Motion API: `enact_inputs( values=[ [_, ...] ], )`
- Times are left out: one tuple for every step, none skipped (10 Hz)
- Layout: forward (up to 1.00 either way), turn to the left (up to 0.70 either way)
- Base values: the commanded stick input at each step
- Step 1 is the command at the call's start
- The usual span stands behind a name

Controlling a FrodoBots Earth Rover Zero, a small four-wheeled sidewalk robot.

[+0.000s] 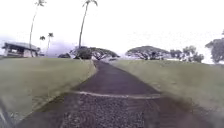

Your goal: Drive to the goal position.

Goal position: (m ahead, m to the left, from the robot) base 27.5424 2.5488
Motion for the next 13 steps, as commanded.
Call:
enact_inputs(
  values=[
    [0.7, -0.02],
    [0.7, -0.12],
    [0.7, -0.28],
    [0.7, -0.32],
    [0.7, -0.35],
    [0.7, -0.35],
    [0.7, -0.03],
    [0.7, 0.0],
    [0.7, 0.0],
    [0.7, 0.0],
    [0.7, 0.0],
    [0.7, 0.0],
    [0.7, 0.0]
  ],
)
